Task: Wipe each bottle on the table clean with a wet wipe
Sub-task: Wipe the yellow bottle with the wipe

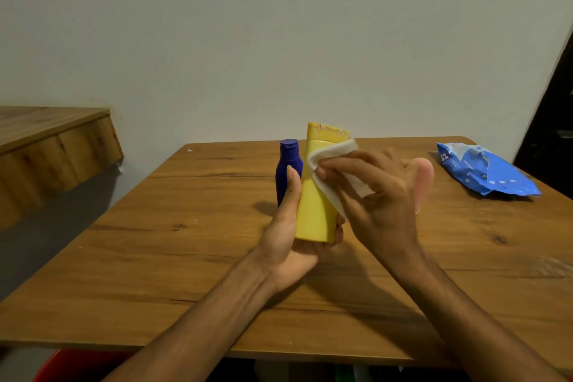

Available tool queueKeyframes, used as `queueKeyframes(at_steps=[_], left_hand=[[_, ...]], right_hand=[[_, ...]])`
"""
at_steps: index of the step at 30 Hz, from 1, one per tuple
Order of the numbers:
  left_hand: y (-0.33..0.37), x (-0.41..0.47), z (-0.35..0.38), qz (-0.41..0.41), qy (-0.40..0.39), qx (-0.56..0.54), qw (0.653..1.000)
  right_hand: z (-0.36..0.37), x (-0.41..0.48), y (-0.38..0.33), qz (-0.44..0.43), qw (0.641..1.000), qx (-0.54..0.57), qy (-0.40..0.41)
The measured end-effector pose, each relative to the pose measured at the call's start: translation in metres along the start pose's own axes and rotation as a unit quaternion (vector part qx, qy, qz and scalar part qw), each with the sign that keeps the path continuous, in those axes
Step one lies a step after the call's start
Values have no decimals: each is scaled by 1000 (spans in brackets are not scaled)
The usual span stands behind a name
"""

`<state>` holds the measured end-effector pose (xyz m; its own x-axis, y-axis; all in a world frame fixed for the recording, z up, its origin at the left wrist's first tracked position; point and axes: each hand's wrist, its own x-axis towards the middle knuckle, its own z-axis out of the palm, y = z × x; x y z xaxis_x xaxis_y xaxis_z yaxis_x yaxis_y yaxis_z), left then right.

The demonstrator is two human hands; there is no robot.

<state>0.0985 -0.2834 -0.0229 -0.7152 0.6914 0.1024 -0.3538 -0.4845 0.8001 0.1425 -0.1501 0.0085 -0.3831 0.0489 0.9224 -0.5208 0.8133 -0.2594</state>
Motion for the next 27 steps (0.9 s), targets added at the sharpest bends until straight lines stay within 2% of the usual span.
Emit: queueKeyframes(at_steps=[6,10,14,18,23,27], left_hand=[[1,1,-1,3,-6,4,1000],[0,0,-3,3,-12,6,1000],[-1,-3,1,-4,-9,-10,1000],[-2,-2,0,-12,1,-2,1000],[0,-2,0,-25,-5,-49,998],[-1,1,2,-21,-20,-24,999]], right_hand=[[3,-3,-3,-16,1000,1,-15],[1,0,-3,11,1000,-4,26],[5,-4,-8,-41,999,-15,13],[5,-1,-9,12,999,-12,40],[7,-5,-13,-16,1000,-12,-3],[-2,0,-6,39,998,-16,40]])
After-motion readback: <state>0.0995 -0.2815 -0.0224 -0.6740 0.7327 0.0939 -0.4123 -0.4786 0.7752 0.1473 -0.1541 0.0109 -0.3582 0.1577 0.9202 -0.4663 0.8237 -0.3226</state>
